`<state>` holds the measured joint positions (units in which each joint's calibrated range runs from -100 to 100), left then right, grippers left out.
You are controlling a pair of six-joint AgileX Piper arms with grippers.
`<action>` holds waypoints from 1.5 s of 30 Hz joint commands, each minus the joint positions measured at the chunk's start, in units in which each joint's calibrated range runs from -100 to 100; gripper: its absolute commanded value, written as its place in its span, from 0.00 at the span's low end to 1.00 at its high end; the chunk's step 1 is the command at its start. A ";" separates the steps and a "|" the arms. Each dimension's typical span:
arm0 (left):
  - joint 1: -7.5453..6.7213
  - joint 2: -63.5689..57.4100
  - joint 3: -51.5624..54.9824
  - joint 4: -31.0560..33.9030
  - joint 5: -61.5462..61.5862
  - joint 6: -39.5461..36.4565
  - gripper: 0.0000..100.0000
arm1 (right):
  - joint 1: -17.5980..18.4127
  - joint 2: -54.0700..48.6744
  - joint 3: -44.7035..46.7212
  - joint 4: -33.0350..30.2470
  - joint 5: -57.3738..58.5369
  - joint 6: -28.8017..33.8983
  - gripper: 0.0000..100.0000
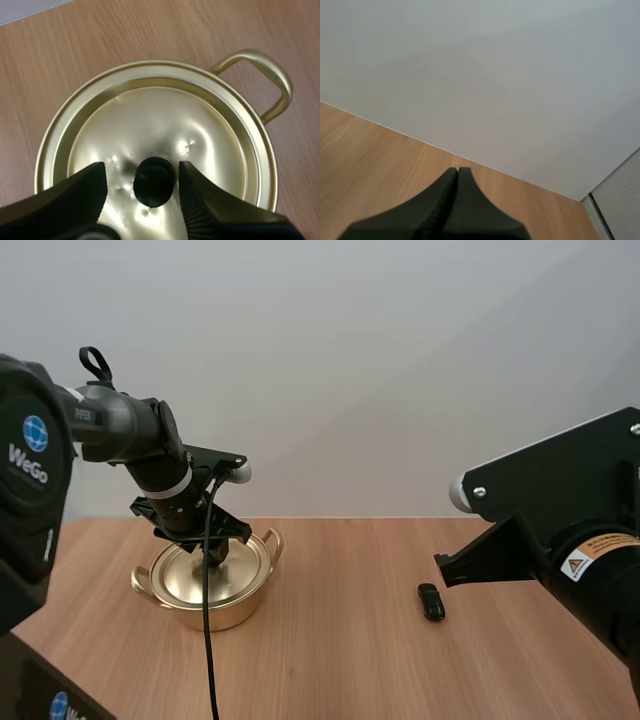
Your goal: Open the pot, put the car inside, and close it
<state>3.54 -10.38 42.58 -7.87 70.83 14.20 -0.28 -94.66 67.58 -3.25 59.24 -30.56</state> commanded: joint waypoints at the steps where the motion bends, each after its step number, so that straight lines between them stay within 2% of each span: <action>1: -0.01 0.48 -0.05 -1.44 0.06 1.03 0.64 | -0.17 0.06 -0.04 0.03 -0.17 0.02 0.00; 2: -0.01 0.48 -0.05 -1.70 0.06 1.24 0.56 | -0.24 0.06 -0.04 -0.07 -0.17 0.02 0.00; 3: -0.01 0.48 -0.05 -1.70 0.06 1.24 0.42 | -0.24 0.06 -0.04 -0.19 -0.17 0.02 0.00; 5: -0.01 0.48 -0.05 -1.70 0.06 1.34 0.07 | -0.24 0.06 -0.04 -0.44 -0.17 0.02 0.00; 6: -0.01 0.48 -0.05 -1.70 0.06 1.57 0.00 | -0.24 0.06 -0.04 -0.64 -0.17 0.02 0.00; 12: -0.01 -3.46 -0.37 -2.65 -5.63 2.11 0.00 | -0.24 0.83 0.34 -0.81 -0.01 0.02 0.00; 18: -0.01 -16.88 -7.27 -10.61 -10.66 3.52 0.00 | -0.24 4.17 5.99 0.06 -7.60 0.02 0.00; 23: -0.01 -28.47 -14.30 -14.11 -11.85 4.38 0.00 | -0.24 12.94 5.58 0.79 -13.90 -2.04 0.00; 27: -0.01 -32.75 -19.76 -15.08 -11.24 4.38 0.00 | -0.24 24.71 3.13 1.32 -14.09 -2.30 0.00; 32: -0.01 -33.40 -26.18 -15.65 -3.40 4.03 0.00 | -0.24 44.05 -1.06 1.68 -11.72 -2.30 0.00; 39: -0.01 -33.54 -27.70 -15.65 -1.25 3.11 0.00 | -0.24 67.46 -6.17 1.09 -5.49 -2.30 0.00; 41: 0.08 -33.54 -27.70 -15.79 -1.27 3.11 0.00 | -0.24 71.33 -6.31 0.25 -5.67 -2.30 0.24; 43: 0.08 -33.54 -27.70 -15.79 -1.27 3.11 0.00 | -0.24 73.73 -6.31 -0.77 -6.46 -2.20 0.54; 45: 0.08 -33.54 -27.70 -15.91 -1.27 3.11 0.00 | -0.24 74.76 -6.31 -0.94 -7.30 -1.82 0.76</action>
<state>3.61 -43.89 14.94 -23.63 69.52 17.36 -0.52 -43.74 61.32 -4.20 52.17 -32.51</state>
